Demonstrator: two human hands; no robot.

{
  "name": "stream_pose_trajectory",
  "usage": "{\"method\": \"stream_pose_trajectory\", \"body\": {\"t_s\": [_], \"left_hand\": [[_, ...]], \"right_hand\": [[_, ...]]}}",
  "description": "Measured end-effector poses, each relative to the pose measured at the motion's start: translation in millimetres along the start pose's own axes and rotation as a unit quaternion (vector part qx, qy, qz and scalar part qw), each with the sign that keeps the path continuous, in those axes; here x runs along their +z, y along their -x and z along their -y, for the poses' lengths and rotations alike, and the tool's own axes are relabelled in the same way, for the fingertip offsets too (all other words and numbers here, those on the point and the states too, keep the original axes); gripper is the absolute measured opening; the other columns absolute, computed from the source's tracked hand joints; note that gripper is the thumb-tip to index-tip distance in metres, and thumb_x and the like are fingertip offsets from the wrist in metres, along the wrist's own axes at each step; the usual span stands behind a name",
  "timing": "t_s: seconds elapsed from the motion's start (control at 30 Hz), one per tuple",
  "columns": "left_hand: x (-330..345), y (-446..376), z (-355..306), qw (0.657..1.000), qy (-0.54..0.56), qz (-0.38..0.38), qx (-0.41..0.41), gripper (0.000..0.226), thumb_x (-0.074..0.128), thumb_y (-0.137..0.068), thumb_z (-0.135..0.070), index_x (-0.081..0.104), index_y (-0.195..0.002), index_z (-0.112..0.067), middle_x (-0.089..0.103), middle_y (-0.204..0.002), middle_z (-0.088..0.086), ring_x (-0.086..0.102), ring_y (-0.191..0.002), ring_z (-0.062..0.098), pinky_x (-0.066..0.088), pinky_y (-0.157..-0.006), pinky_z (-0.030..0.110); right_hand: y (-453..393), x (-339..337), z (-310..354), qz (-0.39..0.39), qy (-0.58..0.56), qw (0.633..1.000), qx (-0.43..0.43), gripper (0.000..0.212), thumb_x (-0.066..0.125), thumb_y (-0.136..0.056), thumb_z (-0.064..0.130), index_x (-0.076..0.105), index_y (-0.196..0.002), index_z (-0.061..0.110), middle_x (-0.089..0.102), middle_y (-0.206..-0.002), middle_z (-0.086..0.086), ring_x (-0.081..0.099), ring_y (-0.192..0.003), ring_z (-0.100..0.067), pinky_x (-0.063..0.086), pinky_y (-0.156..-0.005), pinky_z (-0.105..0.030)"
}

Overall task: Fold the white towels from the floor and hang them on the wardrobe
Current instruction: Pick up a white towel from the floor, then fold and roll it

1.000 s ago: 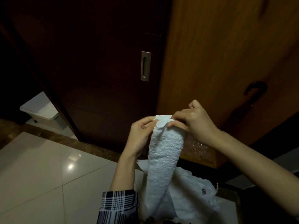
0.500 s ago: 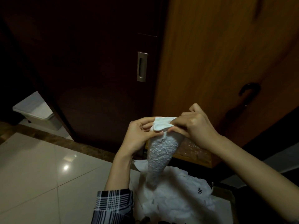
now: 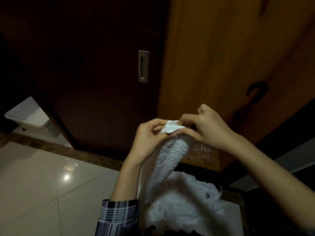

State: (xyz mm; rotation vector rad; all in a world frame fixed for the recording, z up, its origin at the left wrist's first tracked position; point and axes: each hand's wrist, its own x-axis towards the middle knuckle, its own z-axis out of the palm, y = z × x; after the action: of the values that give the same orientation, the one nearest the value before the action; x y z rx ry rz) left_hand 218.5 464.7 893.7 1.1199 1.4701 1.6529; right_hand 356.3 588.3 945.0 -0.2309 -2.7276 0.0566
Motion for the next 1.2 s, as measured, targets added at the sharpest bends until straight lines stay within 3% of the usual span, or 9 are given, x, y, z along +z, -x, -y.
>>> {"method": "stream_pose_trajectory", "body": {"t_s": [0.1,0.27,0.37,0.63,0.77,0.9,0.97,1.07,1.2], "left_hand": [[0,0,-2,1.000,-0.003,-0.008,0.011,0.030,0.076,-0.074,-0.003,0.069,-0.099,-0.019,0.074,-0.093,-0.004,0.069,-0.092,0.008,0.053,-0.076,0.018],[-2,3,2,0.999,-0.008,-0.044,-0.004,0.029,0.080,-0.070,-0.005,0.071,-0.094,-0.018,0.074,-0.090,-0.005,0.069,-0.090,0.006,0.052,-0.075,0.016],[-1,4,3,0.998,-0.012,-0.067,-0.016,0.025,0.083,-0.065,-0.008,0.071,-0.085,-0.017,0.073,-0.082,-0.006,0.070,-0.083,0.005,0.052,-0.071,0.015],[5,2,8,0.996,-0.028,-0.079,0.000,0.024,0.085,-0.060,-0.020,0.071,-0.078,-0.015,0.073,-0.079,-0.003,0.069,-0.081,0.009,0.053,-0.071,0.019],[6,2,6,0.999,-0.022,-0.029,0.029,0.022,0.080,-0.068,-0.018,0.067,-0.084,-0.012,0.069,-0.081,-0.006,0.064,-0.080,0.006,0.049,-0.071,0.017],[11,2,6,0.998,0.009,-0.030,0.051,0.021,0.074,-0.076,-0.004,0.059,-0.082,-0.017,0.063,-0.074,-0.013,0.058,-0.073,-0.003,0.044,-0.066,0.011],[12,1,5,0.997,0.003,-0.036,0.067,0.024,0.071,-0.078,0.003,0.058,-0.084,-0.017,0.062,-0.076,-0.010,0.058,-0.074,-0.005,0.044,-0.067,0.011],[12,-1,2,0.995,0.006,-0.043,0.085,0.025,0.069,-0.079,0.005,0.058,-0.085,-0.017,0.060,-0.079,-0.007,0.058,-0.074,-0.005,0.044,-0.068,0.011],[8,0,3,0.995,0.012,-0.050,0.087,0.025,0.071,-0.078,0.002,0.060,-0.086,-0.019,0.065,-0.080,-0.009,0.061,-0.076,-0.002,0.047,-0.069,0.013]], "right_hand": [[1,0,5,-0.032,0.017,0.999,0.017,0.037,0.045,-0.084,0.050,0.067,-0.082,0.020,0.038,-0.054,0.017,0.041,-0.051,-0.018,0.010,-0.061,-0.020],[0,1,13,-0.035,0.021,0.999,0.016,0.037,0.046,-0.084,0.049,0.068,-0.081,0.020,0.027,-0.055,0.024,0.038,-0.052,-0.014,0.011,-0.061,-0.021],[3,-1,14,-0.038,0.027,0.999,0.015,0.036,0.046,-0.084,0.047,0.068,-0.082,0.019,0.044,-0.054,0.015,0.043,-0.054,-0.019,0.015,-0.061,-0.018],[9,-8,6,0.019,0.026,0.999,0.019,0.030,0.045,-0.090,0.044,0.064,-0.093,0.021,0.069,-0.071,0.007,0.063,-0.065,-0.013,0.036,-0.098,-0.040],[9,-7,2,0.004,0.003,0.999,0.036,0.030,0.050,-0.086,0.047,0.066,-0.091,0.022,0.067,-0.079,0.007,0.061,-0.071,-0.015,0.037,-0.091,-0.034],[10,1,1,-0.091,-0.086,0.988,0.085,0.024,0.073,-0.072,0.038,0.069,-0.085,0.019,0.054,-0.108,-0.002,0.051,-0.101,-0.022,0.038,-0.084,-0.032],[14,6,-1,-0.100,-0.212,0.963,0.135,0.034,0.077,-0.065,0.042,0.061,-0.092,0.027,0.051,-0.122,0.002,0.050,-0.118,-0.018,0.040,-0.094,-0.032],[24,19,-2,-0.046,-0.489,0.835,0.248,0.069,0.083,-0.054,0.043,0.054,-0.114,0.028,0.061,-0.122,0.008,0.059,-0.114,-0.008,0.048,-0.092,-0.024],[29,42,4,-0.054,-0.587,0.752,0.295,0.045,0.075,-0.073,0.008,0.060,-0.115,0.003,0.073,-0.089,0.017,0.067,-0.090,0.000,0.050,-0.077,-0.015]]}}
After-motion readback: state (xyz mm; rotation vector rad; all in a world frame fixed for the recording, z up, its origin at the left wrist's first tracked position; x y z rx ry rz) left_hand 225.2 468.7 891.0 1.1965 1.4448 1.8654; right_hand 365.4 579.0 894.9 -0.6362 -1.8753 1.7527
